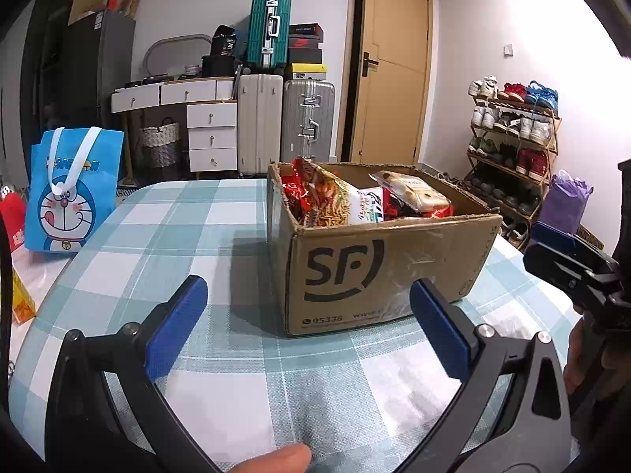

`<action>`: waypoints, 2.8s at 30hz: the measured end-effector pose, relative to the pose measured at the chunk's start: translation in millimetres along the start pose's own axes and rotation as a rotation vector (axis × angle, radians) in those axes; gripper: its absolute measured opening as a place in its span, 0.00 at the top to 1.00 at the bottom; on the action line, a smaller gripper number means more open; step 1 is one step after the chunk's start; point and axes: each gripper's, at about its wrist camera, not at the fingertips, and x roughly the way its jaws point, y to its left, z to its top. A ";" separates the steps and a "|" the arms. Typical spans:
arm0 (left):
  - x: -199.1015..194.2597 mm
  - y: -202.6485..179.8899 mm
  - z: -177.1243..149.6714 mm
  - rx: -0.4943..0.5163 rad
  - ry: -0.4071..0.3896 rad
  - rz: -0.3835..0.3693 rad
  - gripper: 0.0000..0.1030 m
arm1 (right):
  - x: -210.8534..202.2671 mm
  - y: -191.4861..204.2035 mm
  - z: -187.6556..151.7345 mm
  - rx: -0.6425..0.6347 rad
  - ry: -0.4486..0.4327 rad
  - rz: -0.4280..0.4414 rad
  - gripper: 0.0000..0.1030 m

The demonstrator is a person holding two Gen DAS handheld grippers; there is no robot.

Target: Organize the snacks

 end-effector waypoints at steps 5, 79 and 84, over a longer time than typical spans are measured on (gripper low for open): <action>0.7 3.1 -1.4 -0.018 -0.005 0.012 0.01 | -2.0 0.6 0.1 0.001 -0.012 -0.003 0.00; -0.6 7.1 -6.0 -0.032 -0.022 0.011 0.01 | -8.1 -4.0 1.2 0.013 -0.026 -0.016 0.00; -1.2 6.8 -6.1 -0.033 -0.022 0.011 0.01 | -7.6 -4.3 1.1 0.014 -0.024 -0.014 0.00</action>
